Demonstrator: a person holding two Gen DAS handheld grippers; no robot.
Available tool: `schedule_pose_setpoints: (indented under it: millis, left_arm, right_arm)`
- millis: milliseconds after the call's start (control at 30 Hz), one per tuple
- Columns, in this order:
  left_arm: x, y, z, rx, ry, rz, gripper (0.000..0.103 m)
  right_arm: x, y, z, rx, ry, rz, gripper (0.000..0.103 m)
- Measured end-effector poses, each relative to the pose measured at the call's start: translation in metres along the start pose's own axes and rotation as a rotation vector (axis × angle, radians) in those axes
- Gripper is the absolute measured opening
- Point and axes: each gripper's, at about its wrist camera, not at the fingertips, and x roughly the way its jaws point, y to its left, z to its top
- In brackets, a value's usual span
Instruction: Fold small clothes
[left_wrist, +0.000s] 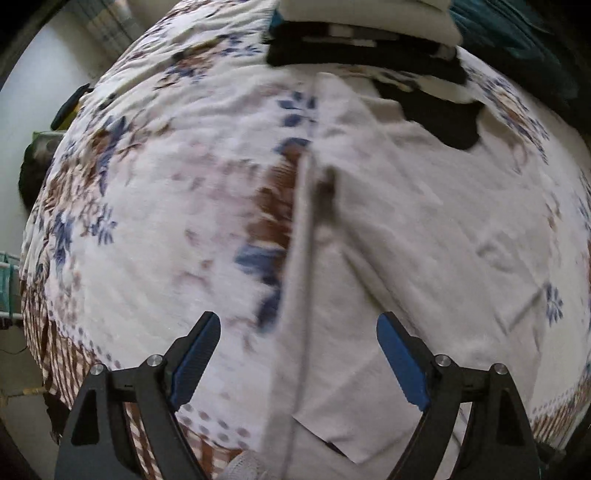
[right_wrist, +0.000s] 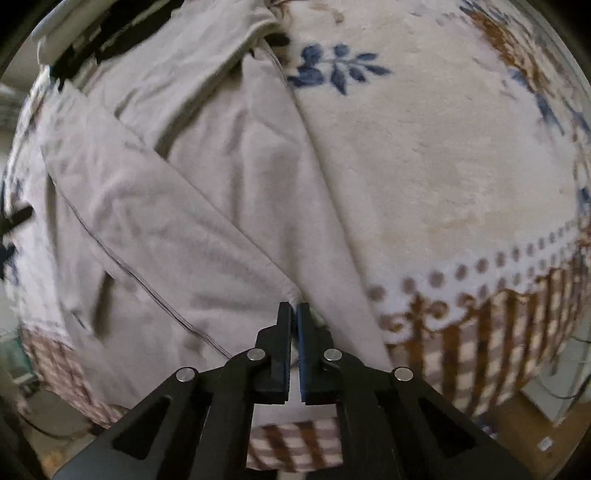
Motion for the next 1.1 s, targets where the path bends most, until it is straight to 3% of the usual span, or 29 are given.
schedule_pose_setpoints:
  millis: [167, 233, 267, 400, 567, 667, 767, 933, 1100]
  left_arm:
    - [0.007, 0.018, 0.029, -0.055, -0.015, -0.001, 0.086]
    - [0.008, 0.025, 0.053, -0.090, -0.039, -0.017, 0.086]
    - [0.010, 0.023, 0.067, -0.087, -0.052, -0.020, 0.086]
    - [0.033, 0.006, 0.111, -0.022, -0.085, 0.041, 0.086]
    - [0.091, -0.011, 0.143, 0.093, -0.021, 0.161, 0.086]
    - [0.106, 0.000, 0.145, 0.079, -0.001, 0.124, 0.090]
    - [0.083, 0.008, 0.136, 0.079, -0.043, 0.079, 0.090]
    - [0.017, 0.029, 0.079, 0.054, -0.085, -0.102, 0.090]
    - [-0.001, 0.039, -0.021, 0.030, 0.047, -0.143, 0.090]
  right_arm:
    - [-0.010, -0.008, 0.000, 0.005, 0.057, 0.007, 0.006]
    - [-0.021, -0.010, 0.010, 0.030, 0.061, 0.014, 0.017]
    - [-0.025, -0.008, 0.023, 0.046, 0.051, 0.017, 0.031]
    - [-0.053, -0.026, 0.049, 0.117, -0.003, 0.014, 0.044]
    - [-0.069, -0.042, 0.086, 0.163, -0.029, 0.009, 0.052]
    - [-0.078, -0.046, 0.101, 0.184, -0.038, 0.016, 0.060]
    - [-0.081, -0.053, 0.106, 0.202, -0.044, 0.050, 0.065]
    - [-0.101, -0.081, 0.107, 0.212, -0.043, 0.091, 0.065]
    - [-0.101, -0.106, 0.077, 0.182, 0.005, 0.113, 0.065]
